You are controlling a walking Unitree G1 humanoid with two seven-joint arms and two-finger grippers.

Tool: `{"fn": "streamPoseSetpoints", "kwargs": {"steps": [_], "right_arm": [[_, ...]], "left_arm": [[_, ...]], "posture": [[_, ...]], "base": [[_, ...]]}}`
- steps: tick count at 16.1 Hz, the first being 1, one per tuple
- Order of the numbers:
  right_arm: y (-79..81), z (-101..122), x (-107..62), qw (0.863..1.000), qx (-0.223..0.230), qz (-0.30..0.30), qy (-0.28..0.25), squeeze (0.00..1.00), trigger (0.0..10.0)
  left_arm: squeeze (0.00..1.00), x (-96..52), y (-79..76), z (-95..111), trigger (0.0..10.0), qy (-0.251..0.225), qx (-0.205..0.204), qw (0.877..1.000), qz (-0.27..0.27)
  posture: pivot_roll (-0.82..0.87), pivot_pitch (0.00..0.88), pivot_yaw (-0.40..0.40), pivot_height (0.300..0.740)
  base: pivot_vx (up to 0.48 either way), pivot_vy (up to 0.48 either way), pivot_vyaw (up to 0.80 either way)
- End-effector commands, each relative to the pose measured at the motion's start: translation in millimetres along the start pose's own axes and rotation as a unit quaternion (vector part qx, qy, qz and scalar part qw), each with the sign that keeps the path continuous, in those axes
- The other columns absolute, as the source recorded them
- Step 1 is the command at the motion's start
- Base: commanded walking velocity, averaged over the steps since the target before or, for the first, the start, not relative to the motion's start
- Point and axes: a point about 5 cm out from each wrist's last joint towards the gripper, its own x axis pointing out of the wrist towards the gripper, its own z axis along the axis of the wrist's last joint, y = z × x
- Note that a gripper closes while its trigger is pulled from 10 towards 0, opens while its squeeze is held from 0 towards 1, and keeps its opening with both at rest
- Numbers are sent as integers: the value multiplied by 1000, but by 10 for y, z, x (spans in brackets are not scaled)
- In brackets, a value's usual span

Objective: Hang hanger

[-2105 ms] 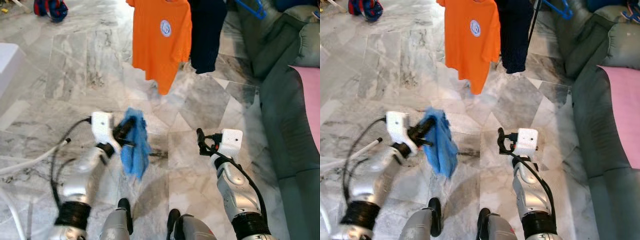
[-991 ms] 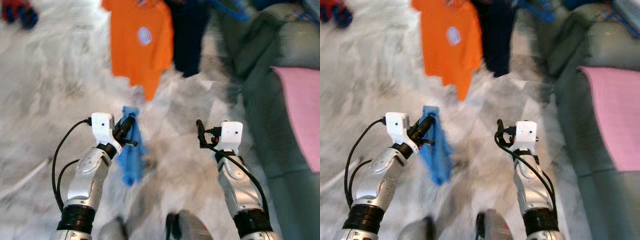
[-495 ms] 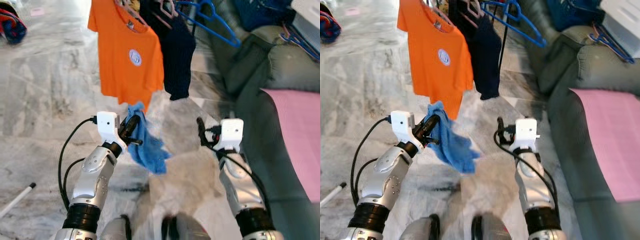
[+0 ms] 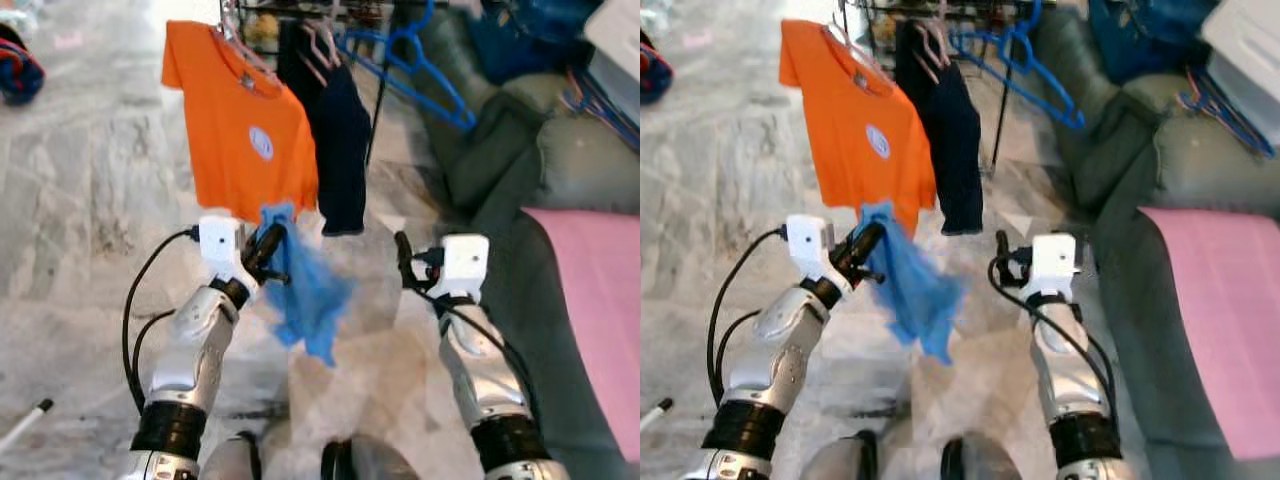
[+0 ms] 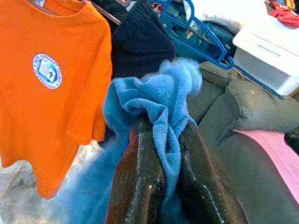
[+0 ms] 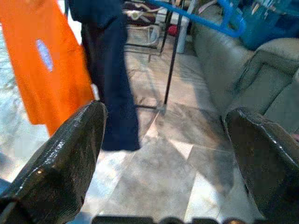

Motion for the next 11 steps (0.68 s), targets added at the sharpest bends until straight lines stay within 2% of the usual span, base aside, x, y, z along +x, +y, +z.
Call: {"fn": "streamPoseSetpoints", "kwargs": {"steps": [1, 5, 11], "right_arm": [[-152, -25, -43, 1000, -5, -25, 2, 0, 10000], [-147, -9, -29, 1000, -6, -25, 0, 0, 10000], [-172, 100, 42, 999, -41, -3, -19, 0, 10000]], "left_arm": [[0, 45, -127, 15, 10000, -4, -1, 1000, -21], [0, 56, -135, 17, 10000, -4, 0, 1000, -23], [0, 57, -135, 32, 10000, -4, 3, 1000, -25]], "posture": [[45, 249, -103, 740], [46, 245, -101, 740], [51, 244, -97, 740]], "base": [[424, 0, 0], [423, 0, 0], [423, 0, 0]]}}
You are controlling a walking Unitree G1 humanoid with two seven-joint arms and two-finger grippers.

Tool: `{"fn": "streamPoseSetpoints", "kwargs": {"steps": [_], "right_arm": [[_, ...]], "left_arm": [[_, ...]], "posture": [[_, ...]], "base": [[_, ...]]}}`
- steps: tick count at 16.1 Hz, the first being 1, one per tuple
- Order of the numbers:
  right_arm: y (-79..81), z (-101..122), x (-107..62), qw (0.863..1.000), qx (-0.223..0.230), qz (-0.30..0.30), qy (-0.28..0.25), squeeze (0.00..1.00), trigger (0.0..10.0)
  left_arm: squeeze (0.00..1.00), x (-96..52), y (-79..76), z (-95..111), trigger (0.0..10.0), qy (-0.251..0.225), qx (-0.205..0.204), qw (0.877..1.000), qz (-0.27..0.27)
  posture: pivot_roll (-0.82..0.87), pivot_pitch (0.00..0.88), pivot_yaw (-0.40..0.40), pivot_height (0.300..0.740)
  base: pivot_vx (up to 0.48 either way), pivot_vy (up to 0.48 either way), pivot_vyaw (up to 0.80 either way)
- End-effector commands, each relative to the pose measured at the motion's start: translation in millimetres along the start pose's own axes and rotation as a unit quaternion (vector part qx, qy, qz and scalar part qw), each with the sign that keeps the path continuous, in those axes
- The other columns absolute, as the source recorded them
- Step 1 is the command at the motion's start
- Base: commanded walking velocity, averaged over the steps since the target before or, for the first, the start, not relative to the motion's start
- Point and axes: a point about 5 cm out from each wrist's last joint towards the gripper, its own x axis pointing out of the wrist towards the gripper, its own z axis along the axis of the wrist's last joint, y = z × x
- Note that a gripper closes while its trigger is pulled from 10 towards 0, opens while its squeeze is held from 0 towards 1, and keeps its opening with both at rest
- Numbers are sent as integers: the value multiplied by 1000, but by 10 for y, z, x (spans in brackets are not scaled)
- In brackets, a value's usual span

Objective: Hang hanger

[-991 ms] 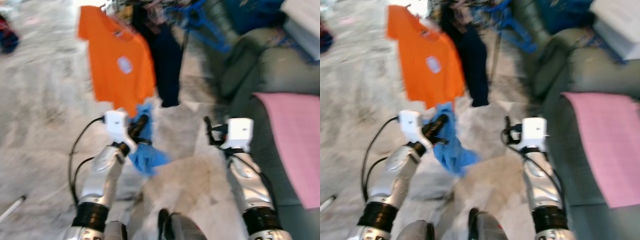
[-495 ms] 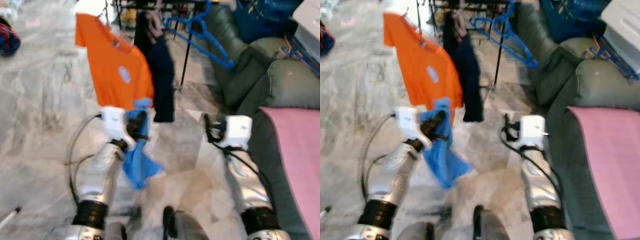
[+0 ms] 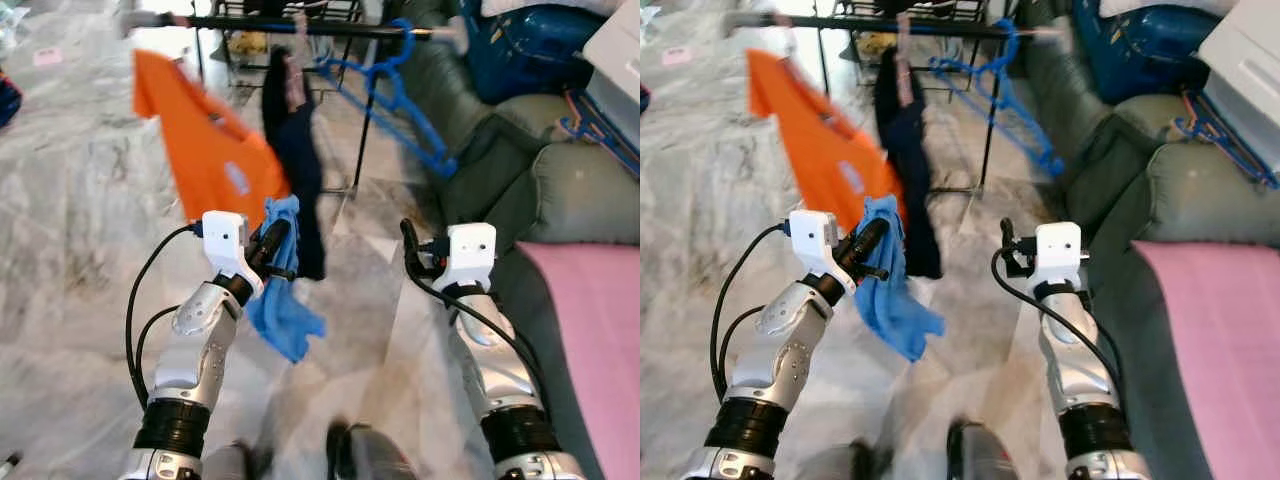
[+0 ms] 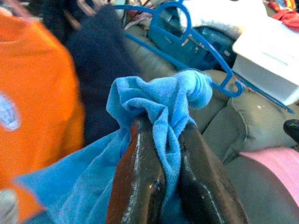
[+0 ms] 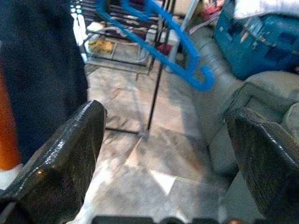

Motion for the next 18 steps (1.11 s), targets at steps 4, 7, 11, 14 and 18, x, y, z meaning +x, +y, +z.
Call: {"fn": "streamPoseSetpoints", "kwargs": {"steps": [4, 7, 11, 14, 18], "right_arm": [[-69, -25, -10, 1000, -3, -7, 4, 0, 10000], [-44, 3, 11, 1000, -17, 14, -4, 0, 10000], [-23, 66, 57, 998, -43, 47, -15, 0, 10000], [0, 181, 131, 994, -45, 96, -37, 0, 10000], [10, 225, 189, 990, -37, 132, -36, 0, 10000]], "left_arm": [[0, 29, -109, 55, 10000, -6, 7, 1000, -19], [0, 30, -102, 65, 10000, -7, 10, 1000, -19], [0, 17, -93, 69, 10000, -4, 13, 1000, -20], [0, 2, -87, 68, 10000, 0, 19, 1000, -17], [0, -43, -62, 56, 10000, 8, 22, 1000, -12]], "posture": [[56, 241, -98, 740], [59, 238, -96, 740], [65, 241, -90, 740], [70, 245, -88, 740], [78, 251, -85, 740]], "base": [[423, 0, 0], [423, 0, 0], [422, 0, 0], [277, 160, 0], [0, 0, 0]]}}
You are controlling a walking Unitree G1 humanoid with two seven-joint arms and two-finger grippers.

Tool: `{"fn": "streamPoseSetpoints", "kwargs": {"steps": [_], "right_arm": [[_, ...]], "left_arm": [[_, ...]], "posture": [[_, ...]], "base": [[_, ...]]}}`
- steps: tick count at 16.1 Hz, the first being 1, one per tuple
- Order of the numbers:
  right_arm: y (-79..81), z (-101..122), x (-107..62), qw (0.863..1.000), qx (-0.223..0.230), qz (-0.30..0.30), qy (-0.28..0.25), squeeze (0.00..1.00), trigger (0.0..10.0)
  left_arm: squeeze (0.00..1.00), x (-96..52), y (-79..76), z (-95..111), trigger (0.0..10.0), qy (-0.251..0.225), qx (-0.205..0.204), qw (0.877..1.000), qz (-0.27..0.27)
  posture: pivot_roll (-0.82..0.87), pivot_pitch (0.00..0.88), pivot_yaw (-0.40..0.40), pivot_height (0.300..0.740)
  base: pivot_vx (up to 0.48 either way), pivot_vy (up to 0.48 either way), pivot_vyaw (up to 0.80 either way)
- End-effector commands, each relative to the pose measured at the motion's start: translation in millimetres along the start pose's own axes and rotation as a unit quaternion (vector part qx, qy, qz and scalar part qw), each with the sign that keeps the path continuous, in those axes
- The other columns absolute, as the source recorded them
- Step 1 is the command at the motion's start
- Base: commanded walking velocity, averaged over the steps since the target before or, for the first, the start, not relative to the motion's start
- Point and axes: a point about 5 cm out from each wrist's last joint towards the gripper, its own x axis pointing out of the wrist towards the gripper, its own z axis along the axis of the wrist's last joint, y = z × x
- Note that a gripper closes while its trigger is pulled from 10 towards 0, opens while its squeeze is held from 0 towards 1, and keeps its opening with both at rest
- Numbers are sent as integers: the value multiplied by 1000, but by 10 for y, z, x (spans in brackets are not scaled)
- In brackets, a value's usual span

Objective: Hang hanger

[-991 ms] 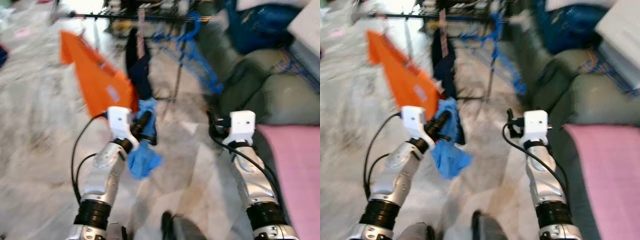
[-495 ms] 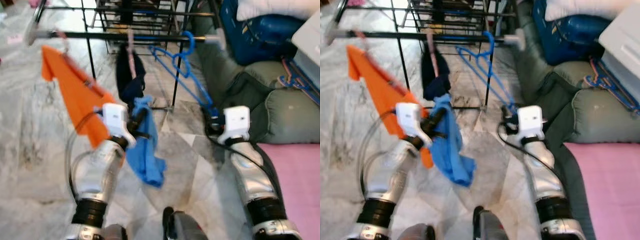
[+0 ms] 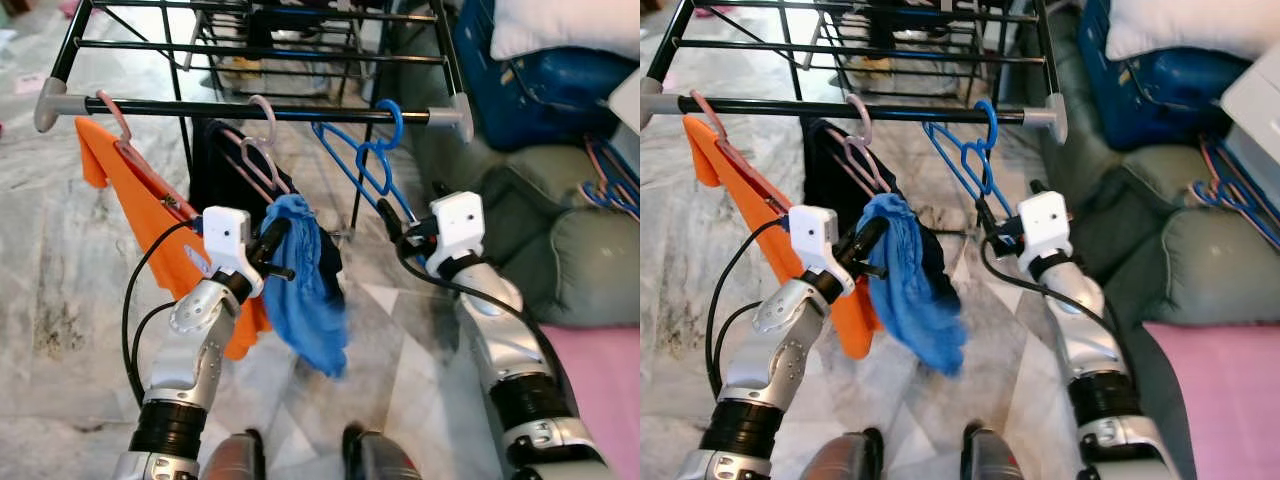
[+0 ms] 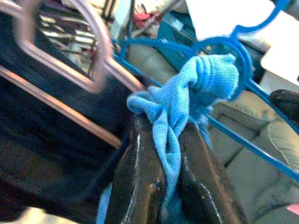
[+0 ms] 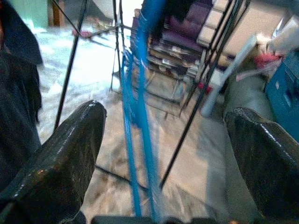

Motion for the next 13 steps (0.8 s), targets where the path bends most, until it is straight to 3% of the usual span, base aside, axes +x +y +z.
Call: {"fn": "streamPoseSetpoints", "kwargs": {"steps": [1, 5, 6, 8, 9, 10, 11, 13], "right_arm": [[-30, -63, -28, 1000, 6, 8, 14, 0, 10000], [38, -84, 83, 999, 9, 35, 30, 0, 10000], [38, -81, 174, 998, 32, 26, 43, 0, 10000], [77, -63, 248, 997, 36, 38, 50, 0, 10000], [96, -77, 301, 996, 44, 41, 67, 0, 8863], [104, -73, 316, 996, 46, 43, 68, 0, 6157], [139, -57, 369, 994, 58, 50, 74, 0, 0], [158, -45, 409, 994, 61, 51, 76, 0, 0]], "left_arm": [[0, -25, -44, -25, 10000, 6, 4, 1000, -7], [0, -42, -62, -31, 10000, 11, 10, 1000, -14], [0, -43, -56, -28, 10000, 14, 13, 1000, -16], [0, -49, -46, -24, 10000, 15, 15, 1000, -17], [0, -52, -45, -25, 10000, 17, 17, 1000, -18], [0, -53, -46, -26, 10000, 17, 18, 1000, -18], [0, -52, -48, -19, 10000, 18, 19, 999, -18], [0, -51, -49, -13, 10000, 17, 21, 999, -18]], "posture": [[79, 254, -83, 740], [81, 264, -72, 740], [84, 266, -67, 740], [86, 266, -64, 740], [91, 264, -62, 740], [91, 264, -62, 740], [94, 263, -62, 740], [100, 261, -63, 740]], "base": [[0, 0, 0], [0, 0, 0], [0, 0, 0], [0, 0, 0], [0, 0, 0], [0, 0, 0], [0, 0, 0], [0, 0, 0]]}}
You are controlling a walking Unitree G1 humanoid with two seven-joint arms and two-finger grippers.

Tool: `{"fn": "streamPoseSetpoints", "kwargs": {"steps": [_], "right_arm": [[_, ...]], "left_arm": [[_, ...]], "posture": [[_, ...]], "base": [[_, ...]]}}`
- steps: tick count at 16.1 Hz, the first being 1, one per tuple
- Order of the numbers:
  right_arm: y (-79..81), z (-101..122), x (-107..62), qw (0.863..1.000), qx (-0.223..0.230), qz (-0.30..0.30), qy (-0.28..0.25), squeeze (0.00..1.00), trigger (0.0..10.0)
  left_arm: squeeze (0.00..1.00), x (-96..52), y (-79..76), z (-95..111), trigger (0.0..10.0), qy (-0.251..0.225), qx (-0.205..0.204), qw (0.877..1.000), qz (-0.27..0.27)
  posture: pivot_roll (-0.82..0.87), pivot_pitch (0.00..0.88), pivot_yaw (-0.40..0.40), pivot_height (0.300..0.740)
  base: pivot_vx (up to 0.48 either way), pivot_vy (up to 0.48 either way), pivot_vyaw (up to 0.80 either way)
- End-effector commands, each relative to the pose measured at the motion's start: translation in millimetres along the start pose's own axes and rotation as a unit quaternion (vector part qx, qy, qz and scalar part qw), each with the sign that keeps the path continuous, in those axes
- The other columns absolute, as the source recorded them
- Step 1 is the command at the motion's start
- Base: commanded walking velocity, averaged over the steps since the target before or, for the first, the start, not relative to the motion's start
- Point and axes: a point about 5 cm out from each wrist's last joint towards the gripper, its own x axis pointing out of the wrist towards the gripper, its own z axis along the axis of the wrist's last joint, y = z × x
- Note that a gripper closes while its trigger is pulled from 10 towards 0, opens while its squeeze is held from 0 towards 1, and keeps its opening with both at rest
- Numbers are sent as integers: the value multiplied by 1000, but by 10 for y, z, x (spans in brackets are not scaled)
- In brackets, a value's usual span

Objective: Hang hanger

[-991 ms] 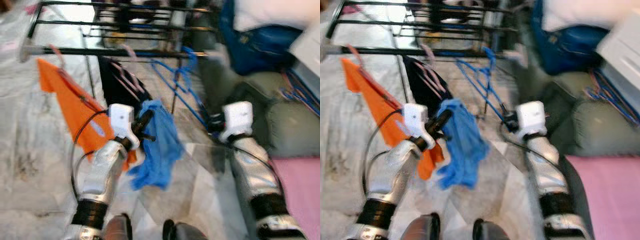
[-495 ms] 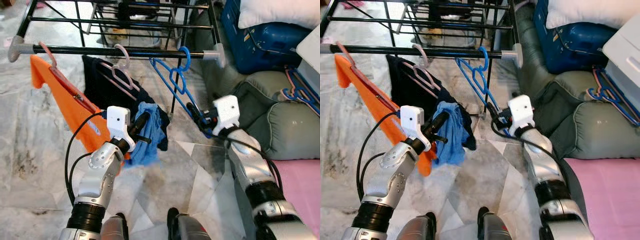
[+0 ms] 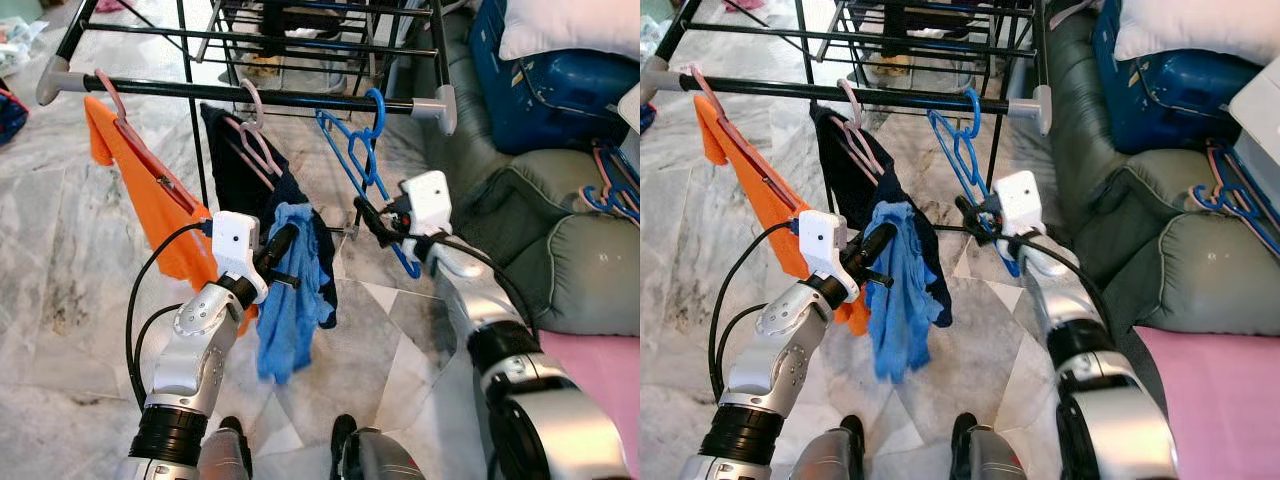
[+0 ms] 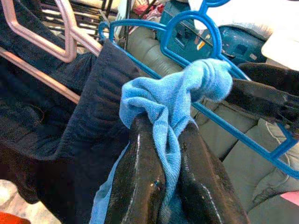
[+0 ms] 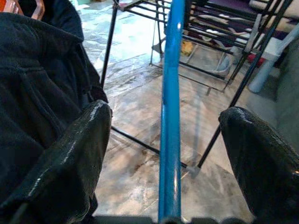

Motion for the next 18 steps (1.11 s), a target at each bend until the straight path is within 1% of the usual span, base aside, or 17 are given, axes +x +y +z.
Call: {"fn": "streamPoseSetpoints", "kwargs": {"steps": [1, 6, 12, 18], "right_arm": [[-19, -31, 16, 1000, 15, -5, 12, 0, 0], [10, -63, 53, 999, 17, -14, 29, 0, 0], [-16, -65, 61, 999, 14, -24, 31, 0, 0], [-9, -53, 75, 999, 11, -24, 29, 0, 0]], "left_arm": [[0, -12, -35, 24, 10000, -3, 6, 1000, -7], [0, -12, -36, 26, 10000, -1, 7, 1000, -8], [0, 9, -46, 23, 10000, -1, 6, 1000, -10], [0, 15, -50, 16, 10000, 1, 7, 1000, -10]], "posture": [[103, 260, -63, 740], [106, 259, -64, 740], [102, 254, -62, 740], [108, 251, -62, 740]], "base": [[0, 0, 0], [0, 0, 0], [0, 0, 0], [0, 0, 0]]}}
